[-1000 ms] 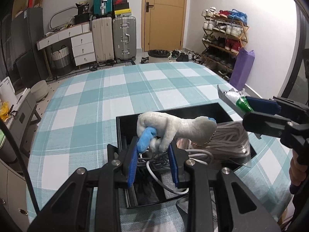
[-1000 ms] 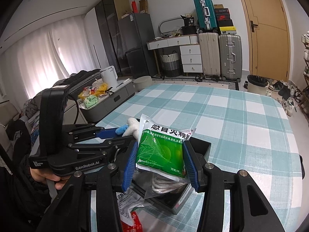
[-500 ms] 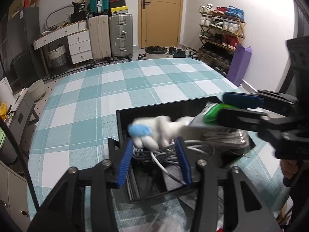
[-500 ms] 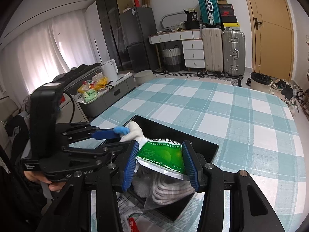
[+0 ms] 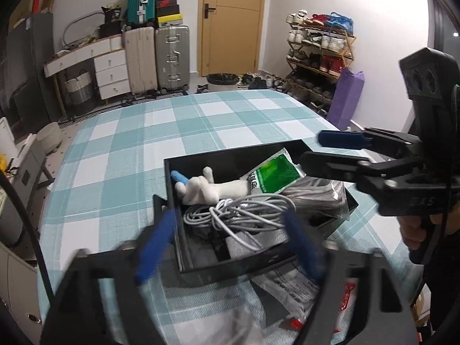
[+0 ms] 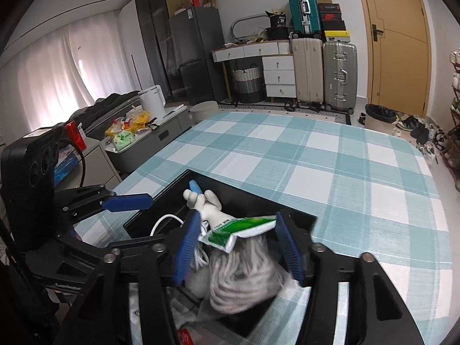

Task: Organize soft objects
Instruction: 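Open both grippers to drop the plush toy and green packet into the box, then move both grippers toward the white sachet and red balloon glue bag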

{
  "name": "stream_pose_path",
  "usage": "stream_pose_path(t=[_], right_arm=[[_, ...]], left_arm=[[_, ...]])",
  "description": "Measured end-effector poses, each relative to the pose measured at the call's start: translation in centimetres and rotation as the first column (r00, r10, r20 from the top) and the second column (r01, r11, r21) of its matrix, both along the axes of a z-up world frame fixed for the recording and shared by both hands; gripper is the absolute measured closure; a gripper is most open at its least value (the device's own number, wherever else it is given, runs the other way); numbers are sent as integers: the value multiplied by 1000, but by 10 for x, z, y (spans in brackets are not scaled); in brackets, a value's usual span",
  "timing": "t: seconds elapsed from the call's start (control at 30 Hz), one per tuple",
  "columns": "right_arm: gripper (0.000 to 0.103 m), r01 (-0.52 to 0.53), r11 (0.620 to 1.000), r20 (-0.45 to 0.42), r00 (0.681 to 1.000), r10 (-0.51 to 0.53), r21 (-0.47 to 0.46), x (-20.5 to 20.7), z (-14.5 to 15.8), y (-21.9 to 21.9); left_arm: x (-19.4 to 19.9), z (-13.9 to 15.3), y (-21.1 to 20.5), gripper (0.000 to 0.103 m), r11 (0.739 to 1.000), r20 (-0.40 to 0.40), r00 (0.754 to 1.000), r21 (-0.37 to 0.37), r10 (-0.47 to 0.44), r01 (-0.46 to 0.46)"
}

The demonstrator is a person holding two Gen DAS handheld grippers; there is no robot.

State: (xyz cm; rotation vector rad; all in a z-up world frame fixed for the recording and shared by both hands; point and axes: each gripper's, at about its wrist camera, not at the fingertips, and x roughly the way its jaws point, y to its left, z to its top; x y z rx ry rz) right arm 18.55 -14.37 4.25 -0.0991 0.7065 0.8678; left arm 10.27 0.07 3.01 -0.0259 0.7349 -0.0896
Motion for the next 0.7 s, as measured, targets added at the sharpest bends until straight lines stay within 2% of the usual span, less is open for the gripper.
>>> stream_pose_path(t=[0.07, 0.2, 0.3, 0.7], right_arm=[[29, 10, 1000, 7, 1000, -10, 4, -5, 2, -8], [9, 1, 1000, 22, 1000, -1, 3, -20, 4, -18], [1, 6, 1000, 44, 999, -6, -14, -34, 4, -24], [1, 2, 998, 53, 999, 1, -62, -72, -8, -37]], left_arm=[[-6, 1, 1, 9, 1000, 13, 1000, -4, 6, -6], [-16, 0, 5, 5, 1000, 10, 1000, -19, 25, -24], [-24, -2, 7, 2, 999, 21, 999, -16, 37, -36], [-54, -8, 11, 0, 998, 41, 997, -14, 66, -65]])
